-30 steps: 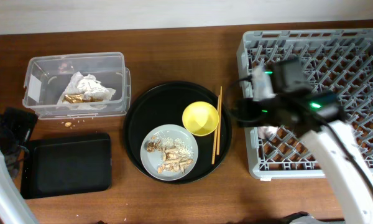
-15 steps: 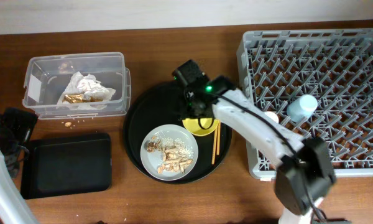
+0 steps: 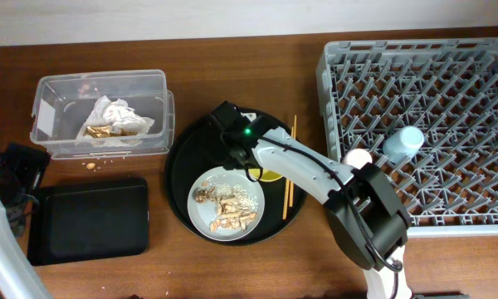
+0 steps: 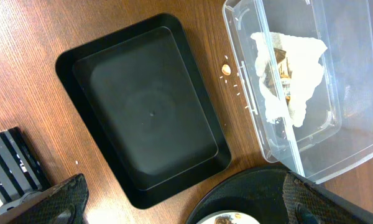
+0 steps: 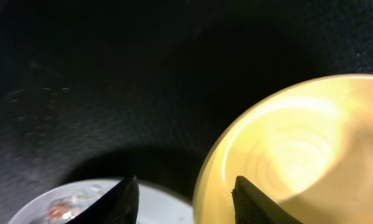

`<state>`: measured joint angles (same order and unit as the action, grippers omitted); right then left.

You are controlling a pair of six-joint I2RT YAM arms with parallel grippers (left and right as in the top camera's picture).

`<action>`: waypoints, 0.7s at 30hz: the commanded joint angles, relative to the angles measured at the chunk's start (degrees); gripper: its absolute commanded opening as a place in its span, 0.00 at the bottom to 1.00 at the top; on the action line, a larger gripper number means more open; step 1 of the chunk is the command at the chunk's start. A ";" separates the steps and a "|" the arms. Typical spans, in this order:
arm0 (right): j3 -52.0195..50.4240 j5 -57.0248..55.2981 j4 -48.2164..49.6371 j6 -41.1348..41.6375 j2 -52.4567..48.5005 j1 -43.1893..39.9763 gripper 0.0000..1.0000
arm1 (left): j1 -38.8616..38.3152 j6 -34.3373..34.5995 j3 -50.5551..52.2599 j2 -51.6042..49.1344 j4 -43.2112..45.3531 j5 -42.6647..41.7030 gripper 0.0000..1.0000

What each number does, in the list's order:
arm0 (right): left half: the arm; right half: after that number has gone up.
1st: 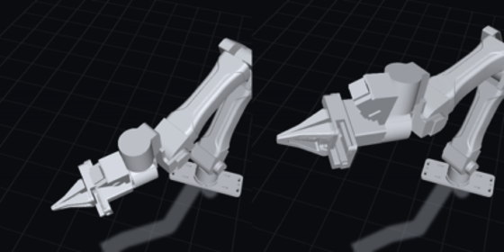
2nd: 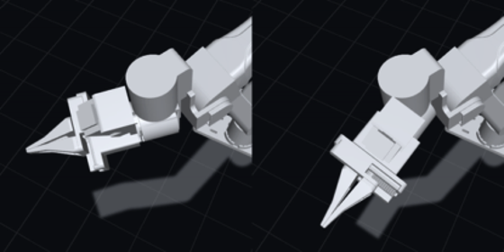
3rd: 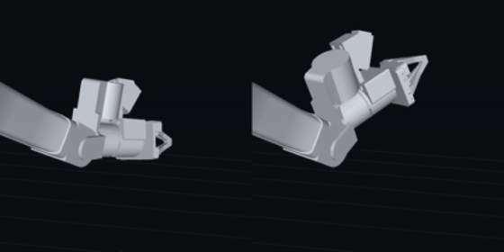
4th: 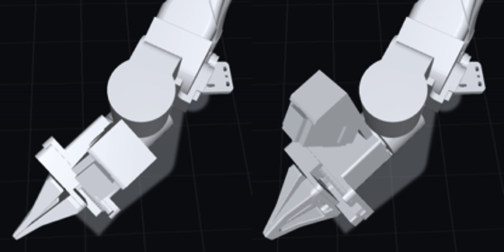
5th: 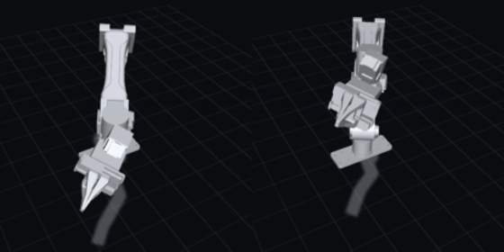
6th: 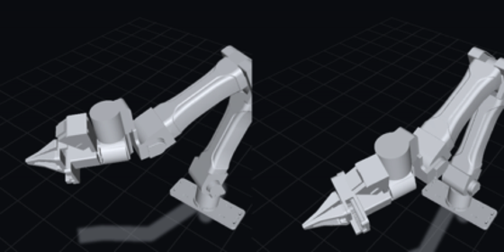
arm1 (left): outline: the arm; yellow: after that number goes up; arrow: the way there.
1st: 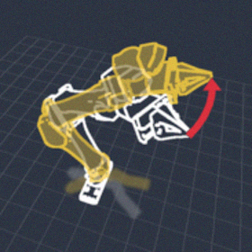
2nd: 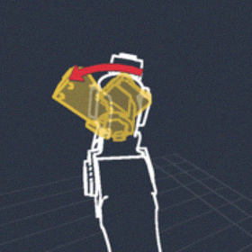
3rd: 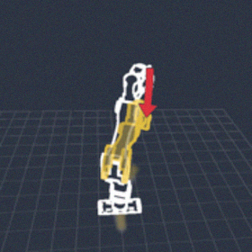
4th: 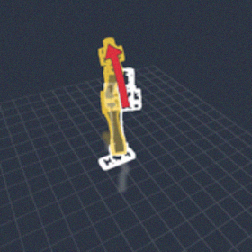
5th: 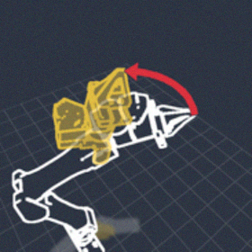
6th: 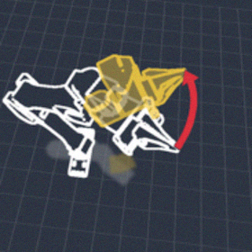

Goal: Sort waste into correct bins and load items into the dishwasher rack
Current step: 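Move the right gripper to the round tray and grasp the yellow bowl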

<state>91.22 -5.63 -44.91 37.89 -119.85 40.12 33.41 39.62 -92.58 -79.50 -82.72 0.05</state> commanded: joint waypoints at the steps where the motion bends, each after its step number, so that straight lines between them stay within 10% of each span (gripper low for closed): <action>1: 0.31 -2.25 -0.09 1.62 -0.33 0.00 0.47 | 0.26 -0.87 -0.37 -0.02 0.11 0.39 0.99; 21: 4.50 -1.20 -3.87 1.36 -0.61 -0.04 0.04 | 0.26 -0.87 -0.37 -0.02 0.11 0.42 0.99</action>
<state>91.64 -7.99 -47.20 38.87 -121.16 40.12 33.41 39.62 -92.58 -79.50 -82.70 0.05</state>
